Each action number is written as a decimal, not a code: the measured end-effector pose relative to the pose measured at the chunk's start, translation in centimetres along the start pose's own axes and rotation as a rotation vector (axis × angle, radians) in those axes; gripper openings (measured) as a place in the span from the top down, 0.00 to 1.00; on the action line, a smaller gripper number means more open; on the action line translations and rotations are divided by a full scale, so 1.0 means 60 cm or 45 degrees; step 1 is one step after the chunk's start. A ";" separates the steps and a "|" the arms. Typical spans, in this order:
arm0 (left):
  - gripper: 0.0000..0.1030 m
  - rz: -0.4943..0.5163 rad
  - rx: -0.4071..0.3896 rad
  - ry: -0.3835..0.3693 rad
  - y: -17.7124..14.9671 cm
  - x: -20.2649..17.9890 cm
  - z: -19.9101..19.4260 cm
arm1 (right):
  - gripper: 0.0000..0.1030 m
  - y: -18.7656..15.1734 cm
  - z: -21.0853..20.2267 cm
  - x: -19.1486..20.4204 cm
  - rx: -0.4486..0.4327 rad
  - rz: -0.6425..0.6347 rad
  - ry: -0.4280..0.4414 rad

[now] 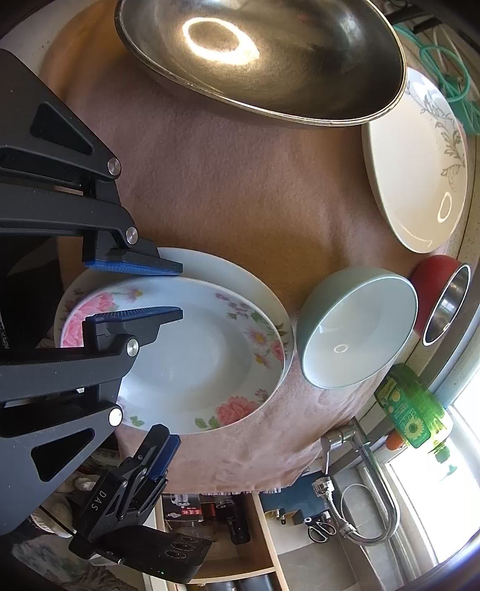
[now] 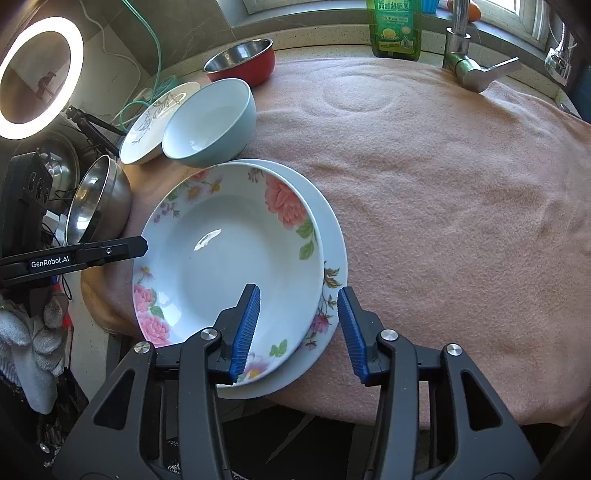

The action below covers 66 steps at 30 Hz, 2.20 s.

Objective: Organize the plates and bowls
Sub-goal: 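Open the right gripper and lift away from the stacked plates, then move the right gripper to the white leaf-pattern plate and grasp its rim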

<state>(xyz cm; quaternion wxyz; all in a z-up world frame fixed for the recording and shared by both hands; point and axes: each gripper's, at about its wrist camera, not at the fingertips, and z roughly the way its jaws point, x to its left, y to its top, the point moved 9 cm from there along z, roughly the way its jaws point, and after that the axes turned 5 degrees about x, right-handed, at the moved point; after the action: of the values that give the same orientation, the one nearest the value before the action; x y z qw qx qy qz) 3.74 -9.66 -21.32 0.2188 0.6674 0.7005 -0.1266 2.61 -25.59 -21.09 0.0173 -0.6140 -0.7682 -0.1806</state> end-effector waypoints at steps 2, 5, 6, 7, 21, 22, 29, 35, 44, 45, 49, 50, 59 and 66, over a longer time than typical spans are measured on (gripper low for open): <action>0.85 0.012 -0.011 0.004 0.001 -0.001 -0.006 | 0.47 0.003 -0.009 -0.002 -0.015 0.011 0.001; 0.75 0.021 -0.026 -0.012 -0.001 -0.003 -0.017 | 0.36 0.006 -0.024 -0.007 -0.051 0.030 -0.014; 0.74 0.026 -0.033 -0.013 -0.002 -0.003 -0.020 | 0.33 0.008 -0.029 -0.008 -0.061 0.036 -0.016; 0.72 0.034 -0.036 -0.014 -0.004 -0.004 -0.023 | 0.31 0.010 -0.034 -0.010 -0.070 0.043 -0.017; 0.61 0.015 -0.146 -0.043 -0.003 -0.004 -0.088 | 0.22 0.078 -0.102 0.020 -0.219 0.039 0.079; 0.61 -0.001 -0.167 -0.046 0.001 -0.002 -0.096 | 0.22 0.087 -0.105 0.025 -0.232 0.029 0.104; 0.61 -0.134 -0.310 -0.016 0.030 0.027 -0.149 | 0.22 0.136 -0.119 0.067 -0.251 -0.076 0.247; 0.61 -0.221 -0.388 0.043 0.053 0.068 -0.180 | 0.22 0.157 -0.117 0.107 -0.206 -0.157 0.287; 0.61 -0.217 -0.427 0.070 0.119 0.134 -0.221 | 0.22 0.199 -0.098 0.168 -0.172 -0.130 0.324; 0.61 -0.214 -0.423 0.063 0.130 0.143 -0.222 | 0.22 0.208 -0.093 0.174 -0.175 -0.109 0.328; 0.61 -0.204 -0.376 0.037 0.166 0.178 -0.216 | 0.22 0.242 -0.061 0.195 -0.145 -0.033 0.362; 0.61 -0.199 -0.367 0.042 0.174 0.186 -0.214 | 0.22 0.250 -0.051 0.200 -0.135 -0.017 0.366; 0.61 -0.229 -0.294 -0.002 0.230 0.267 -0.186 | 0.53 0.325 0.054 0.241 0.008 0.115 0.410; 0.63 -0.251 -0.228 -0.032 0.257 0.296 -0.153 | 0.69 0.366 0.123 0.255 0.088 0.106 0.333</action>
<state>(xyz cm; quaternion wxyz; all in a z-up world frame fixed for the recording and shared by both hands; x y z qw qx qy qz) 17.53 11.46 -20.00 0.2729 0.5715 0.7683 -0.0928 21.12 -5.09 -18.56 0.1457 -0.6157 -0.7389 -0.2316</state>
